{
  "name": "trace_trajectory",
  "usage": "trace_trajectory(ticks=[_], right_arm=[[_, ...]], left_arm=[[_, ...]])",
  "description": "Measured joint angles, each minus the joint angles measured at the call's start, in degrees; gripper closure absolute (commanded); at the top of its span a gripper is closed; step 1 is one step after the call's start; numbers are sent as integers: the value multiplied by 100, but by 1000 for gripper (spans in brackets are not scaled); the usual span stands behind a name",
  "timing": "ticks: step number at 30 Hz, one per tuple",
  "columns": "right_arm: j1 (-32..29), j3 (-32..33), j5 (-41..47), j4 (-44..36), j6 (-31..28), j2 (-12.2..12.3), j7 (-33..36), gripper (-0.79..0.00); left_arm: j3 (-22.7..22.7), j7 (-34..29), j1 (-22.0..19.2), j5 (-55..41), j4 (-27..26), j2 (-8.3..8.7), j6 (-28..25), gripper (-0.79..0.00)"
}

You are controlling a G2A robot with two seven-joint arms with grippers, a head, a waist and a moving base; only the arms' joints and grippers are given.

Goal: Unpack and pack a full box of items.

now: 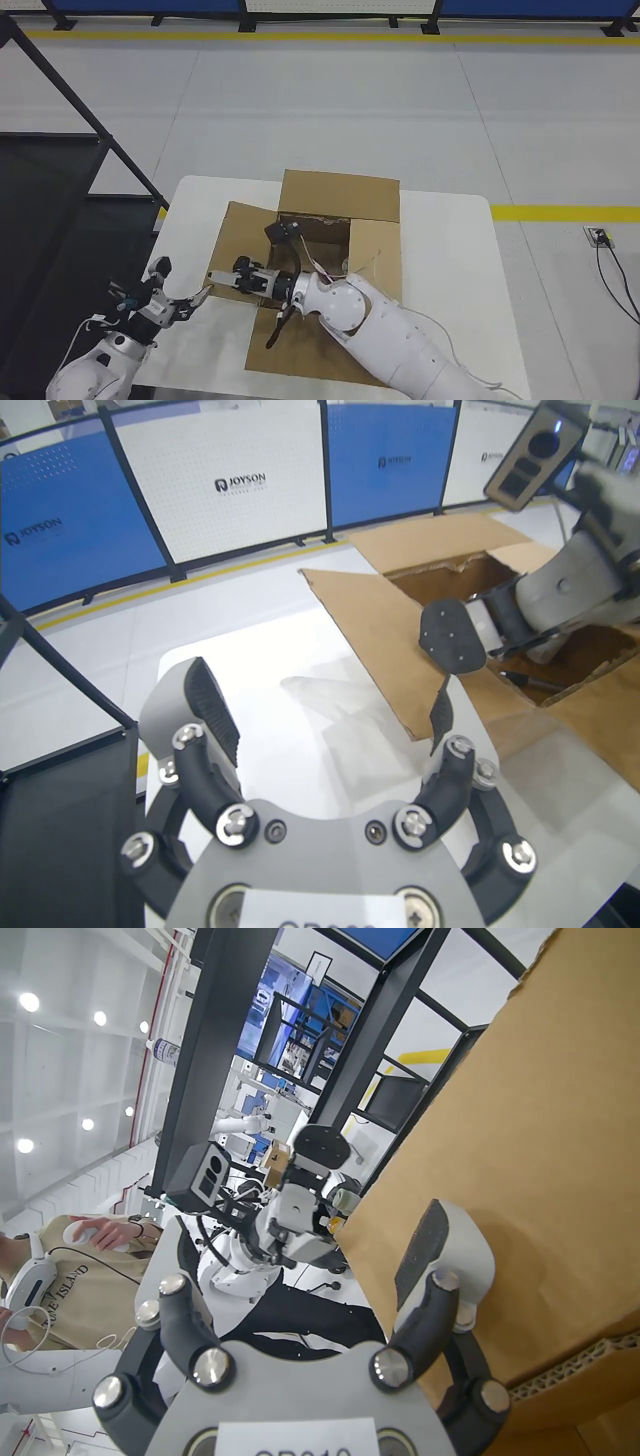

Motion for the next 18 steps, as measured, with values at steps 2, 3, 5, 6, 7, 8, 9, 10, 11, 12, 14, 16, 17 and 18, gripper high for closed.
trace_trajectory(ticks=[2, 3, 5, 6, 7, 8, 9, 10, 11, 12, 14, 16, 17, 18], right_arm=[[-30, 73, 3, -49, -90, 9, 22, -785], [-68, 149, 2, -127, -182, 29, 30, -785], [-158, 298, 5, -297, -333, 85, 82, -785], [-233, 424, -2, -452, -427, 138, 140, -785], [-302, 529, -19, -588, -486, 185, 195, -785], [-381, 642, -40, -739, -530, 236, 259, -785], [-504, 806, -61, -966, -567, 310, 359, -785], [-607, 937, -74, -1154, -584, 368, 445, -785], [-719, 1078, -87, -1354, -590, 429, 538, -785], [-893, 1274, -96, -1643, -587, 512, 669, -785], [-1210, 1594, -144, -2137, -601, 646, 889, -785], [-1655, 2022, -323, -2777, -608, 810, 1110, -785], [-1862, 2205, -399, -3059, -581, 876, 1194, -785], [-2141, 2443, -494, -3432, -542, 955, 1296, -785]], left_arm=[[131, -116, -109, 134, 85, -6, 61, -785], [197, -171, -163, 204, 138, -9, 91, -785], [261, -228, -222, 270, 211, -10, 120, -785], [282, -254, -250, 294, 261, -10, 142, -785], [293, -274, -266, 305, 296, -10, 155, -785], [302, -292, -281, 313, 329, -10, 164, -785], [313, -314, -299, 320, 367, -9, 169, -785], [322, -338, -309, 325, 394, -8, 166, -785], [330, -367, -320, 334, 418, -6, 158, -785], [342, -419, -336, 349, 446, -3, 142, -785], [356, -521, -362, 395, 474, 2, 135, -785], [373, -560, -368, 433, 475, 6, 150, -785], [376, -554, -363, 428, 477, 6, 148, -785], [373, -547, -356, 418, 480, 8, 146, -785]])
